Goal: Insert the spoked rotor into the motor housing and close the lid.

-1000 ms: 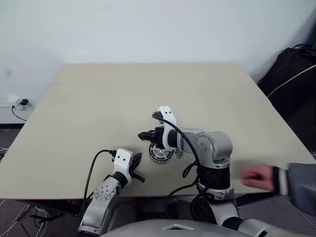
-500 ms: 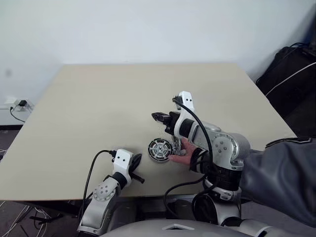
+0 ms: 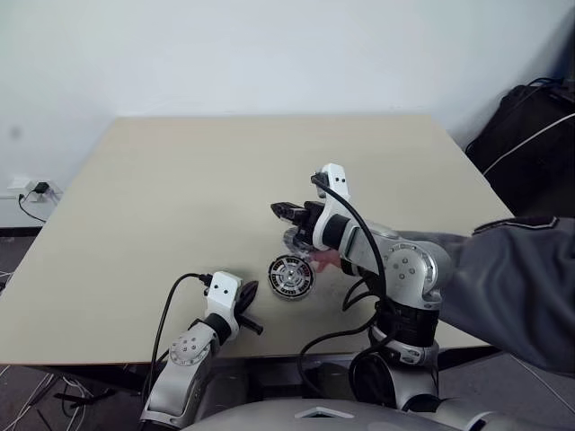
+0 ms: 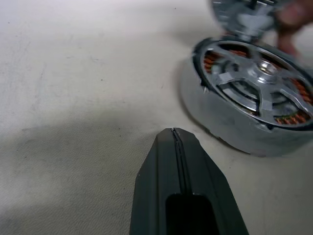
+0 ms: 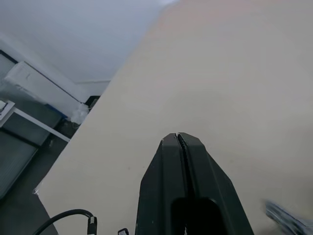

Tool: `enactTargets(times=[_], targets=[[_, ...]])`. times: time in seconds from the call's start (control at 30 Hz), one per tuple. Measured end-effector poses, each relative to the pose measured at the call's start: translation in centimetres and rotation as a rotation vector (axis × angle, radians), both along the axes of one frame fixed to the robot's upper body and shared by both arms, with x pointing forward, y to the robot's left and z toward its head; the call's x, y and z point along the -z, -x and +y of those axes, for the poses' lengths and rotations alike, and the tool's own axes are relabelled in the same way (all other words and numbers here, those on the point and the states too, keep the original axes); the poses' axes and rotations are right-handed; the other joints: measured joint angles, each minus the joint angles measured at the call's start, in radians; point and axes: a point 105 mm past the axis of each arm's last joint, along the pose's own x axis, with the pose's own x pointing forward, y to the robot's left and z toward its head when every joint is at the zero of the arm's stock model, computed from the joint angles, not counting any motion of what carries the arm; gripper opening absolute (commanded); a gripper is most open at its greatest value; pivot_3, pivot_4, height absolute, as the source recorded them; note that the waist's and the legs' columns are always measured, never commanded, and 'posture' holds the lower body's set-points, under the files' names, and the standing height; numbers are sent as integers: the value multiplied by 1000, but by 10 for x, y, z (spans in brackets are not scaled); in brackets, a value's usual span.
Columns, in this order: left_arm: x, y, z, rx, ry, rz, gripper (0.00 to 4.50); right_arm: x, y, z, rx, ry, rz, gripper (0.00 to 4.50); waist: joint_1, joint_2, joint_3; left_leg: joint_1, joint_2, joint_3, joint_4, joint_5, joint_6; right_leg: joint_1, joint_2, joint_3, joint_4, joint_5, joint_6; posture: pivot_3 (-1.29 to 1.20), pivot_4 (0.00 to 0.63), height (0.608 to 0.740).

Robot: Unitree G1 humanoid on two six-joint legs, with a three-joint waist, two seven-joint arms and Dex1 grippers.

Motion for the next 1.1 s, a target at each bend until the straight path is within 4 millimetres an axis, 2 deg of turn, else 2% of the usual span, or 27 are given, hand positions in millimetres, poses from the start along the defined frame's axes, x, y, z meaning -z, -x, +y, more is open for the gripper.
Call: enactTargets(times=[0.33, 0.53, 0.6, 0.7, 0.83, 0.93, 1.03, 1.1], targets=[[0, -1, 0, 1, 0, -2, 0, -1, 2, 8, -33, 12, -19, 40, 0, 0, 0, 0, 0, 0, 0, 0, 0, 0, 0, 0, 0, 0, 0, 0, 0, 740], [-1, -2, 0, 1, -1, -7, 0, 2, 16, 2, -196, 262, -237, 40, 1, 0, 0, 0, 0, 0, 0, -1, 2, 1, 0, 0, -2, -2, -3, 0, 0, 740], [-3, -3, -1, 4, 0, -11, 0, 11, 27, -3, -315, 434, -371, 40, 3, 0, 1, 0, 0, 0, 1, -2, 4, 1, 0, -1, -3, -2, -2, 0, 0, 740], [-3, -4, -1, 4, 0, -14, 0, 35, 42, -14, -509, 650, -488, 40, 5, -2, 2, 0, 0, 0, 2, -4, 7, 2, -1, -1, -4, -2, -1, 0, 0, 740], [-5, -6, -2, 8, 1, -22, 0, 52, 58, -18, -692, 752, -570, 40, 8, -4, 3, 0, 0, 0, 3, -4, 8, 2, -1, -2, -3, -2, -1, 0, 0, 740], [-5, -6, -2, 8, 2, -24, 0, 65, 62, -25, -783, 826, -589, 40, 15, -4, 3, 0, 0, 0, 4, -5, 9, 3, -1, -1, -3, -2, -1, 0, 0, 740], [-5, -6, -2, 7, 2, -21, 0, 74, 61, -30, -846, 877, -598, 635, 17, -5, 4, 0, 0, 0, 5, -5, 9, 3, -2, -1, -3, -2, 0, 0, 0, 740], [-4, -4, -2, 5, 3, -16, 0, 79, 62, -33, -883, 902, -601, 1298, 18, -5, 4, 0, 0, 0, 5, -5, 8, 3, -2, -1, -4, -2, 0, 0, 0, 740]])
